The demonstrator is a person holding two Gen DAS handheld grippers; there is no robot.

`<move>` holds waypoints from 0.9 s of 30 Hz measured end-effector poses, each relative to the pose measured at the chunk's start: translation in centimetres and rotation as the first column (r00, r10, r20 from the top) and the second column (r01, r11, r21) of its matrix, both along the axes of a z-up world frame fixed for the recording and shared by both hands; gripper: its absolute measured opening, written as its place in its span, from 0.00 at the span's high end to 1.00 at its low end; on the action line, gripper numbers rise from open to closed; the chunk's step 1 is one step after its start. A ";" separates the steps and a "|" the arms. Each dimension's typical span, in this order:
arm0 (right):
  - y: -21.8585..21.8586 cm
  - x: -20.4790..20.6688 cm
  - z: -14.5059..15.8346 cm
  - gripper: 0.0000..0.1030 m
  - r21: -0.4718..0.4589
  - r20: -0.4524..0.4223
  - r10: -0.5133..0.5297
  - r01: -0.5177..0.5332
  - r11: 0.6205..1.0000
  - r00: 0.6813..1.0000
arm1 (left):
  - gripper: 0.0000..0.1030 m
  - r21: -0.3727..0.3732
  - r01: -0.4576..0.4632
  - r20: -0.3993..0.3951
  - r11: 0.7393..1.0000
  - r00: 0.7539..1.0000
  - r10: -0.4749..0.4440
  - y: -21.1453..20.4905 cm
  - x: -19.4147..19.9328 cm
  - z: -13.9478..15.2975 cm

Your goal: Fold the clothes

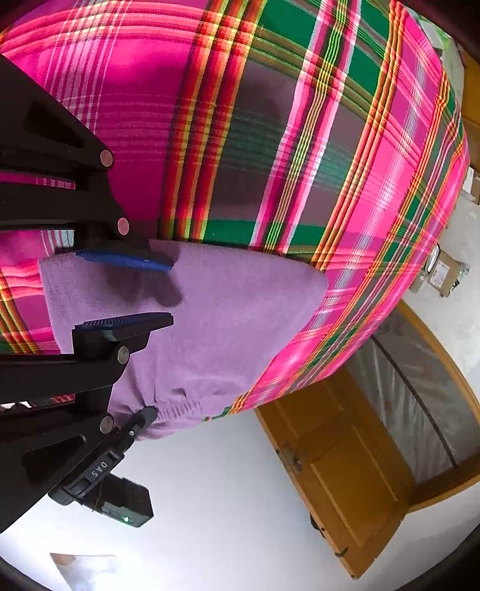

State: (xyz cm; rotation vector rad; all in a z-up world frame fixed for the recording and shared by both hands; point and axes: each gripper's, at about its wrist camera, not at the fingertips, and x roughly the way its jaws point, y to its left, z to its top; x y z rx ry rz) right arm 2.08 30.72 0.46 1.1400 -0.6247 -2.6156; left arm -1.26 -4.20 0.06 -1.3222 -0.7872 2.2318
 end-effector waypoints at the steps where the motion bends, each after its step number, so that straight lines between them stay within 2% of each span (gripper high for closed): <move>1: -0.2 0.2 0.4 0.75 0.034 -0.017 -0.014 0.015 0.999 1.000 | 0.77 -0.003 0.002 -0.002 1.000 1.000 -0.002 0.0 0.0 0.0; 5: -1.3 1.2 2.3 0.75 0.182 -0.120 -0.057 0.078 0.980 0.991 | 0.77 -0.010 0.006 -0.004 1.000 1.000 -0.006 -0.1 0.4 -0.1; 9: -3.0 0.1 4.4 0.75 0.235 -0.188 0.034 0.011 0.972 0.982 | 0.77 -0.015 0.014 0.007 1.000 1.000 -0.014 -0.1 0.9 -0.4; 12: -4.5 -2.2 4.8 0.75 0.296 -0.170 0.066 -0.013 0.955 0.983 | 0.77 -0.021 0.020 0.008 1.000 1.000 -0.020 0.0 1.1 -0.5; 15: -5.5 -4.4 4.3 0.75 0.335 -0.115 0.085 -0.042 0.941 0.990 | 0.77 -0.021 0.023 0.008 1.000 1.000 -0.023 0.1 1.0 -0.5; 18: -5.2 -6.1 3.6 0.75 0.331 -0.056 0.085 -0.062 0.942 0.995 | 0.77 -0.020 0.026 0.008 0.999 1.000 -0.026 0.1 0.9 -0.6; 21: -4.6 -7.6 2.9 0.75 0.254 0.016 0.088 -0.089 0.963 0.996 | 0.77 -0.020 0.029 0.008 0.999 1.000 -0.029 0.1 0.8 -0.6; 23: -4.4 -8.0 2.6 0.74 0.205 0.035 0.102 -0.107 0.973 0.994 | 0.77 -0.013 0.028 0.009 1.000 1.000 -0.028 0.1 0.7 -0.7; 26: -3.8 -8.0 2.5 0.87 0.169 0.016 0.104 -0.106 0.980 0.994 | 0.77 -0.006 0.028 0.010 1.000 1.000 -0.028 0.0 0.7 -0.8; 27: -3.5 -7.8 2.6 0.94 0.157 0.007 0.097 -0.097 0.983 0.995 | 0.75 -0.006 0.030 0.009 1.000 1.000 -0.030 0.1 0.7 -0.8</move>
